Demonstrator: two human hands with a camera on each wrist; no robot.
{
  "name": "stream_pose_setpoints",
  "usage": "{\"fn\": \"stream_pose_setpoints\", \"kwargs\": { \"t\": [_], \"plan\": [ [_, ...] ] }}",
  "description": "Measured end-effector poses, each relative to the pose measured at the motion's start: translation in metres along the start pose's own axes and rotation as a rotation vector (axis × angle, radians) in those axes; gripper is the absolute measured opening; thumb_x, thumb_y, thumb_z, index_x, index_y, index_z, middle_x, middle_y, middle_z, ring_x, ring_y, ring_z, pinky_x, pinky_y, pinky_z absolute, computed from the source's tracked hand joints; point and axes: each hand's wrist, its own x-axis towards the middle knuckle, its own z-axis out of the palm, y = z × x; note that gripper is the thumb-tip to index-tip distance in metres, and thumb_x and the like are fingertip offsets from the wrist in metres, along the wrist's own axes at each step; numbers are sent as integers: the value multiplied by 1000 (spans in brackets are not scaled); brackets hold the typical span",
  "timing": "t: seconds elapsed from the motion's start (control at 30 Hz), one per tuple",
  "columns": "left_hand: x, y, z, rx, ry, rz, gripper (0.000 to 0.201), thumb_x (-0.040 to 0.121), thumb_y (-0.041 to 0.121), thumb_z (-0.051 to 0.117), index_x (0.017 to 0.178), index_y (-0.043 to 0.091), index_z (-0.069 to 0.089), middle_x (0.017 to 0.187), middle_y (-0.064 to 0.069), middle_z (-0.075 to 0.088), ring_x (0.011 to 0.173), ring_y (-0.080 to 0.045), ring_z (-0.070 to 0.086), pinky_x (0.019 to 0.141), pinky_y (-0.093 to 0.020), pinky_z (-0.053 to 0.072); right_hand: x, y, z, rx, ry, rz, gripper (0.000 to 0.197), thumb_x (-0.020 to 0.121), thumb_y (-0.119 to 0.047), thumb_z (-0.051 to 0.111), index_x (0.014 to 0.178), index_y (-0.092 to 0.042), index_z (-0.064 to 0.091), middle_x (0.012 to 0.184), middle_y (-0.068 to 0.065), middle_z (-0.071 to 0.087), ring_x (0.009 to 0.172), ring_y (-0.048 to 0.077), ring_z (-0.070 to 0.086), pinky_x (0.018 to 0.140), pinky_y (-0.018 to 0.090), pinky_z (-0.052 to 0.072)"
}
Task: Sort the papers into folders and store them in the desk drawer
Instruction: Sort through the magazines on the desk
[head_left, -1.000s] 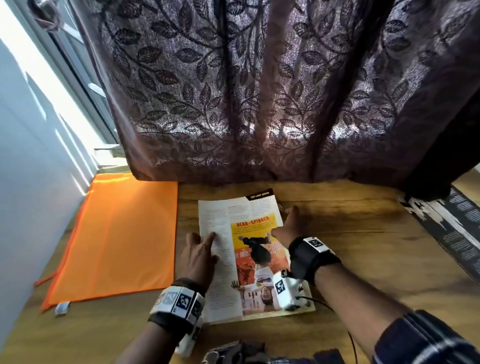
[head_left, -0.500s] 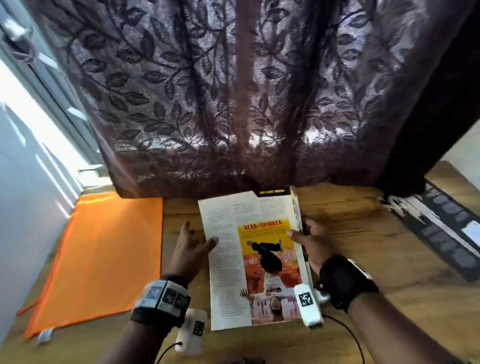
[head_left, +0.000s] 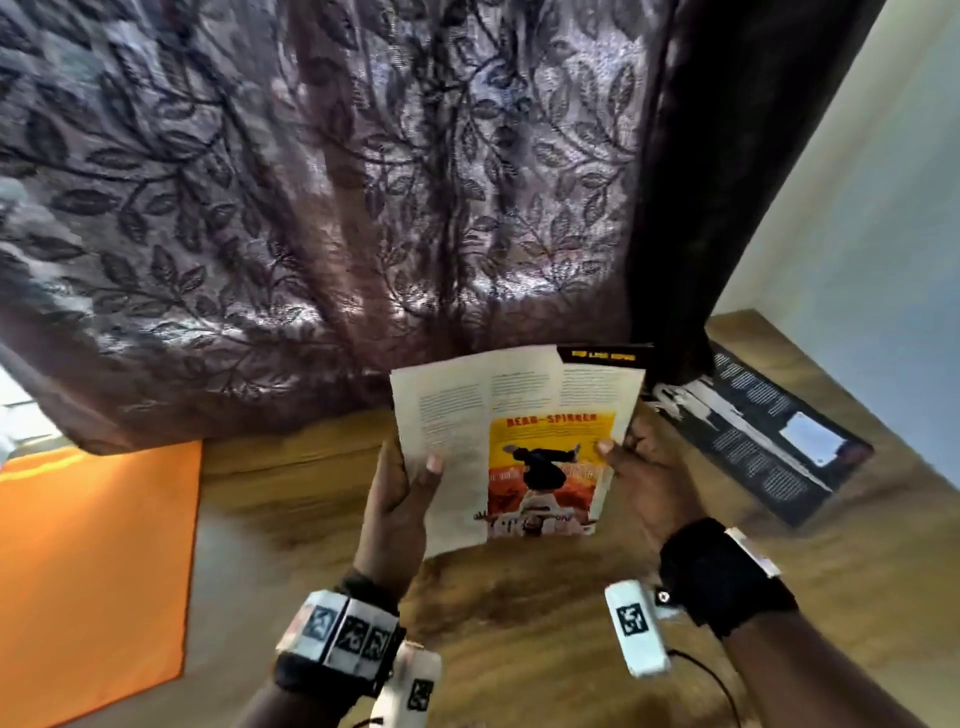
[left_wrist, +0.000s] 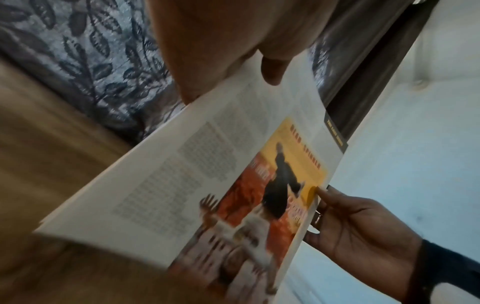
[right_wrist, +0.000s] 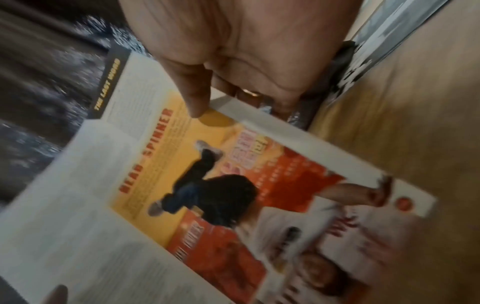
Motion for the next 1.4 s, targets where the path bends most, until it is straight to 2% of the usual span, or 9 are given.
{"fn": "stream_pose_setpoints", "kwargs": {
  "t": [0.13, 0.37, 0.5, 0.67, 0.8, 0.93, 1.1, 1.27, 1.4],
  "plan": [
    [-5, -35, 27, 83, 60, -161, 38, 101, -2, 42, 136, 12, 47, 122, -5, 70, 109, -20, 67, 83, -36, 58, 18, 31, -46, -238, -158, 138, 26, 99, -24, 56, 123, -28, 64, 123, -3, 70, 119, 20, 62, 106, 54, 44],
    [-16, -81, 51, 417, 175, -297, 49, 87, 37, 63, 132, 23, 53, 122, -3, 69, 111, -26, 66, 92, -56, 53, 47, 33, -104, -453, -399, 197, 25, 93, -18, 63, 116, -26, 70, 111, -6, 75, 103, 17, 70, 94, 50, 54],
    [-46, -102, 79, 786, 144, -466, 42, 96, 22, 55, 136, 30, 46, 122, 1, 66, 105, -25, 65, 89, -48, 53, 52, 51, -131, -666, -577, 262, 45, 74, -46, 71, 112, -21, 69, 112, -3, 74, 101, 17, 69, 93, 47, 53],
    [-57, -114, 120, 904, 287, -576, 40, 98, 15, 54, 136, 14, 44, 123, -15, 65, 104, -36, 64, 79, -39, 47, 60, 43, -177, -796, -480, 291, 16, 88, -31, 64, 104, -26, 62, 86, -3, 74, 70, 19, 70, 69, 36, 56],
    [-50, -120, 122, 977, 312, -637, 67, 93, 30, 63, 148, 16, 26, 121, -14, 68, 108, -36, 64, 81, -41, 48, 75, 33, -220, -992, -273, 155, 8, 90, -28, 59, 85, -33, 63, 88, -4, 70, 80, 15, 65, 72, 32, 53],
    [-41, -116, 126, 1182, 287, -674, 92, 86, 48, 65, 154, 17, 11, 135, -13, 57, 126, -35, 50, 96, -48, 46, 94, 37, -255, -1210, -158, 67, 31, 92, -29, 56, 121, -20, 63, 121, 4, 64, 114, 25, 58, 94, 39, 50],
    [-18, -100, 181, 1417, 100, -310, 69, 90, 47, 61, 148, 20, 35, 151, -7, 39, 137, -29, 37, 107, -47, 38, 88, 43, -280, -1466, -320, 165, 49, 94, -41, 51, 139, -23, 41, 146, -2, 41, 135, 23, 39, 99, 44, 46],
    [11, -118, 254, 1453, -268, -250, 59, 95, 55, 46, 148, 32, 32, 165, 3, 10, 153, -20, -3, 122, -49, 5, 50, 40, -278, -1500, -337, 140, 36, 91, -49, 50, 119, -27, 53, 126, -3, 56, 116, 22, 54, 89, 42, 51],
    [13, -132, 305, 1610, -558, -87, 57, 96, 52, 42, 146, 26, 32, 161, 0, 21, 152, -22, 3, 118, -63, 2, 57, 28, -291, -1338, -163, 166, 32, 88, -53, 54, 99, -25, 66, 98, -3, 71, 93, 21, 66, 83, 38, 53]
  ]
}}
